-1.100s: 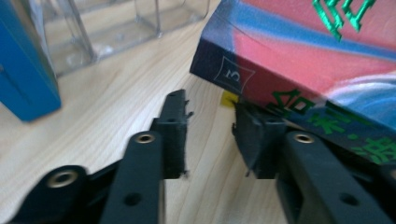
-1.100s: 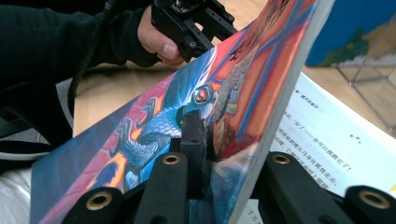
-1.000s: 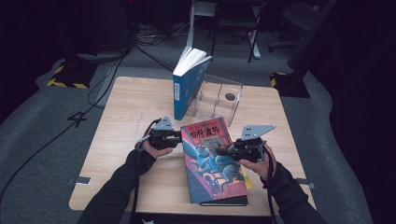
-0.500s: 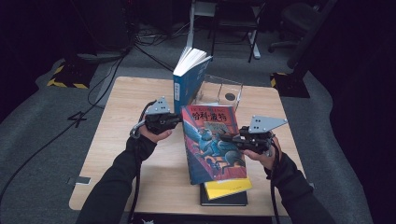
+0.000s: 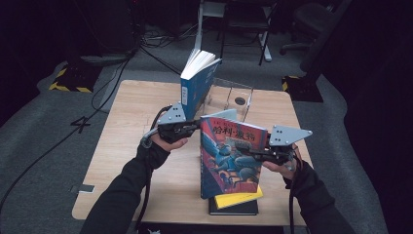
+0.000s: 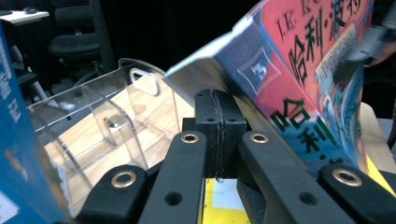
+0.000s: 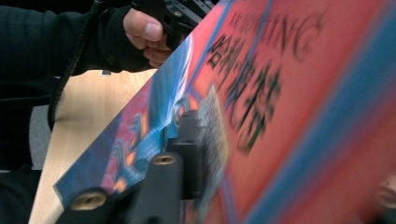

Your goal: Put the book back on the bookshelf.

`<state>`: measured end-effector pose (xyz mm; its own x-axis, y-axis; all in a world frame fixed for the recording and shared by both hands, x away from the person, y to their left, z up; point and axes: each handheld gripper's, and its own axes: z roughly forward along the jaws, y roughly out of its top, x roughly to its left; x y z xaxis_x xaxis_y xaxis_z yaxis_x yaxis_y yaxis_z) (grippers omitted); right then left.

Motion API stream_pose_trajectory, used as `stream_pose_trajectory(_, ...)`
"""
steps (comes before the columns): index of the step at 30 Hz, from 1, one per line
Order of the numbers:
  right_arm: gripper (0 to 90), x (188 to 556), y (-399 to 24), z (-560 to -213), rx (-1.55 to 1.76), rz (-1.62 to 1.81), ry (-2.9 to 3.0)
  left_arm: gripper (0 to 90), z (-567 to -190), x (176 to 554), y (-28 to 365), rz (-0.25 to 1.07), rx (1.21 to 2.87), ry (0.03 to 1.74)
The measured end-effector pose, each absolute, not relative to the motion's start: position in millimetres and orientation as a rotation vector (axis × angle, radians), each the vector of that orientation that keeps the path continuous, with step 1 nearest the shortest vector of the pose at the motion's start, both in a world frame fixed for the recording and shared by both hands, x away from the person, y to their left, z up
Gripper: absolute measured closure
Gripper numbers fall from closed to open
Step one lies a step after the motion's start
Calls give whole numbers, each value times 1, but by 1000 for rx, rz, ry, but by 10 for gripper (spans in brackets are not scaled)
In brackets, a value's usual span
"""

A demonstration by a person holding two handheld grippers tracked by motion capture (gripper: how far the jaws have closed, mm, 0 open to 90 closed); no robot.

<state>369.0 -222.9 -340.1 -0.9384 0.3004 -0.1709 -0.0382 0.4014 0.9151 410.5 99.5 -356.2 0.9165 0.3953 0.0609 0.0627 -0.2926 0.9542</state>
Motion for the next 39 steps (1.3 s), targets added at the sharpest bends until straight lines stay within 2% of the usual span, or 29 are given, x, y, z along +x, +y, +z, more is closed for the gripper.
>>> stream_pose_trajectory(7,813,363,-217,-332,200,1492,2339,900,-342,407,96,343,1824,318)
stream_pose_trajectory(12,845,365,-211,-328,222,1430,2244,900,-318,414,94,420,1872,294)
stream_pose_trajectory(19,848,366,-215,-330,218,1432,2176,900,-305,413,90,425,1854,278)
stream_pose_trajectory(25,849,348,-225,-334,165,1451,2134,892,-305,400,87,432,1823,270)
stream_pose_trajectory(29,849,339,-232,-338,174,1479,2113,818,-308,393,90,433,1812,299)
stream_pose_trajectory(32,849,332,-234,-340,151,1479,2096,728,-316,383,93,453,1828,304)
stream_pose_trajectory(34,849,328,-236,-341,159,1489,2087,659,-326,377,96,446,1823,320)
stream_pose_trajectory(39,849,324,-237,-343,156,1495,2076,560,-351,368,99,411,1848,357)
